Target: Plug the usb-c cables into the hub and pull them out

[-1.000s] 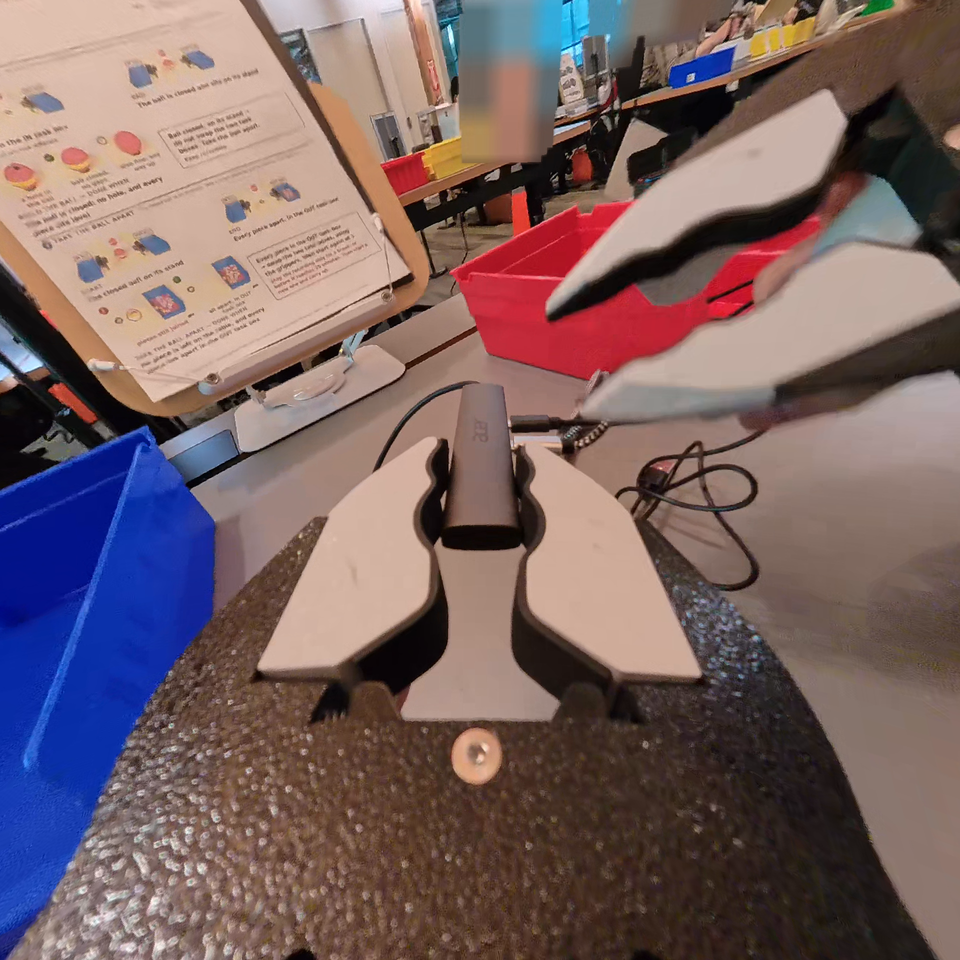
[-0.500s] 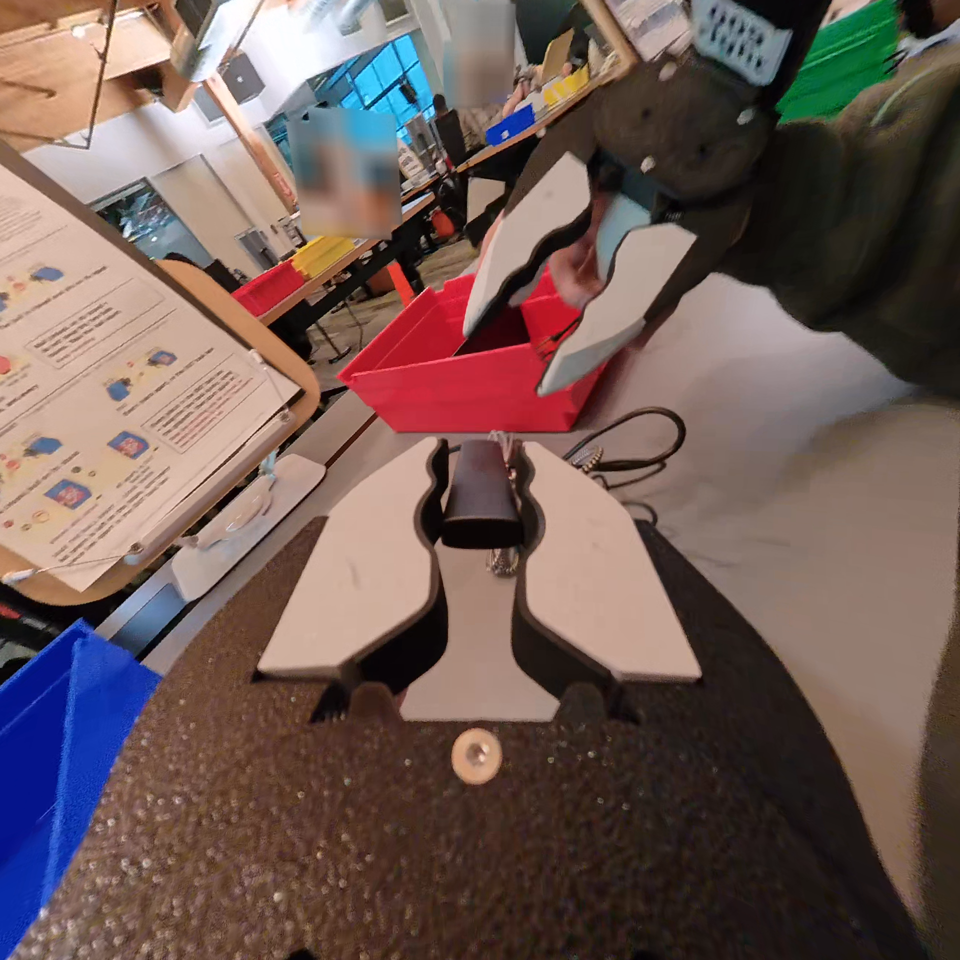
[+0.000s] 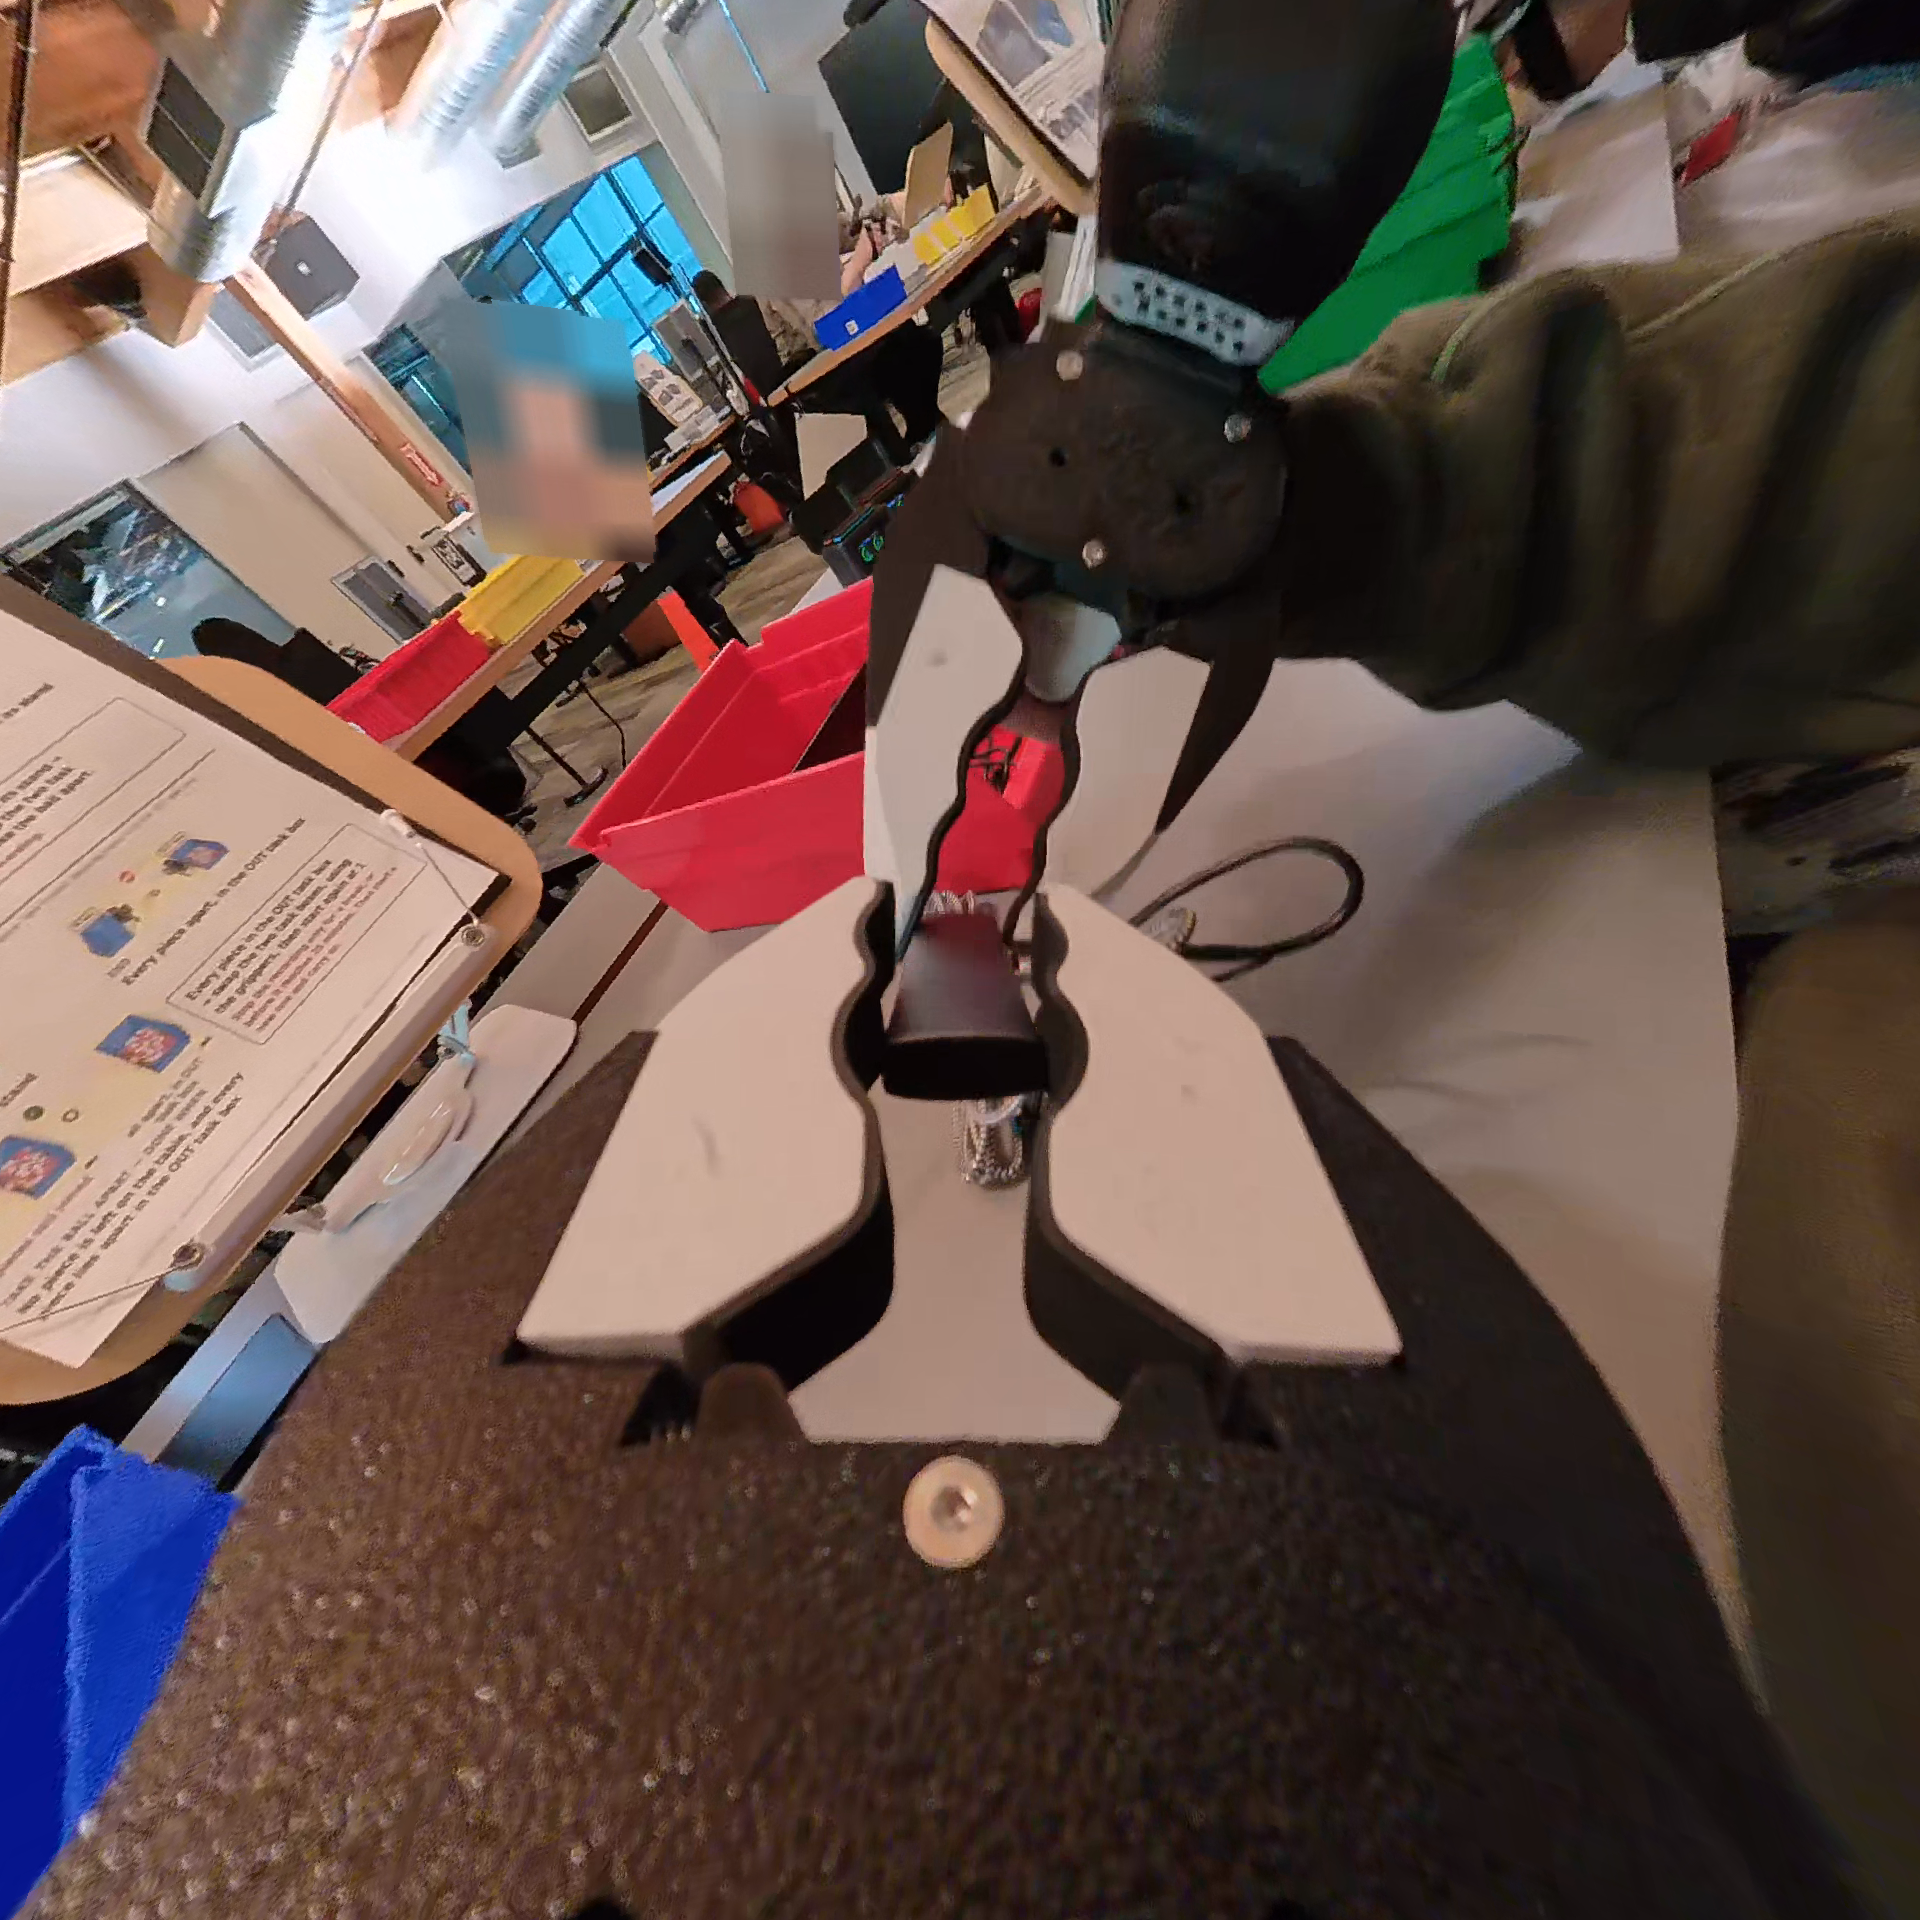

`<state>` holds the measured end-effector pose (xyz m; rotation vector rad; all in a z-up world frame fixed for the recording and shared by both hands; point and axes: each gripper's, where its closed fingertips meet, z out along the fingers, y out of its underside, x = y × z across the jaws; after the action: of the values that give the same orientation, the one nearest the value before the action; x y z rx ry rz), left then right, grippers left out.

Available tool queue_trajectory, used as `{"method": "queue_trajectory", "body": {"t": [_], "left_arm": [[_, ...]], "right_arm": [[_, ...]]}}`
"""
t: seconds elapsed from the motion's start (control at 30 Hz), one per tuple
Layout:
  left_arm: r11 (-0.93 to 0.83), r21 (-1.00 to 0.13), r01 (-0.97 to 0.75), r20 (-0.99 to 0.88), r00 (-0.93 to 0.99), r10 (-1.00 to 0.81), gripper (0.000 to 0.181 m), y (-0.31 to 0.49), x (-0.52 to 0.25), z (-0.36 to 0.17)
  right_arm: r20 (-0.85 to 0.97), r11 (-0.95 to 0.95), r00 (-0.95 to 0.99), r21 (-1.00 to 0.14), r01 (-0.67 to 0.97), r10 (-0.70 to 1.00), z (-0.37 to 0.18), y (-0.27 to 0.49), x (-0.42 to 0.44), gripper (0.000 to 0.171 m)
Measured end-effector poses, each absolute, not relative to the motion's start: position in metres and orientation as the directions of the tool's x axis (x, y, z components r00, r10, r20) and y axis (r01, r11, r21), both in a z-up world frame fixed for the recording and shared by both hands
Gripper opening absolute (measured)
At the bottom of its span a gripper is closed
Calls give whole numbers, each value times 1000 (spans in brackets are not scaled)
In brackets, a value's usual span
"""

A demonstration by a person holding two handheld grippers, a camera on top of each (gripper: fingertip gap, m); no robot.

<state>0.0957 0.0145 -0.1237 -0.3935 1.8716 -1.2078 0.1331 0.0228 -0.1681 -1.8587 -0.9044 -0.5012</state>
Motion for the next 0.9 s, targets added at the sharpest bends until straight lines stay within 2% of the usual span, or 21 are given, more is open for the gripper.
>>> {"method": "queue_trajectory", "body": {"t": [0.03,0.53,0.73,0.9], "left_arm": [[502,-847,172,-498,-586,-639,24,17,96,-126],[565,-819,99,-506,-589,-630,23,35,100,-142],[518,-853,61,-455,-572,-682,24,37,109,-145],[494,-869,-9,-433,-468,-770,24,64,122,-144]], "right_arm": [[687,-257,631,-577,775,361,-166,22,134,23],[748,-302,579,-498,813,326,-150,9,146,23],[746,-299,610,-537,789,267,-148,10,156,24],[713,-288,697,-654,700,76,-117,11,169,33]]}}
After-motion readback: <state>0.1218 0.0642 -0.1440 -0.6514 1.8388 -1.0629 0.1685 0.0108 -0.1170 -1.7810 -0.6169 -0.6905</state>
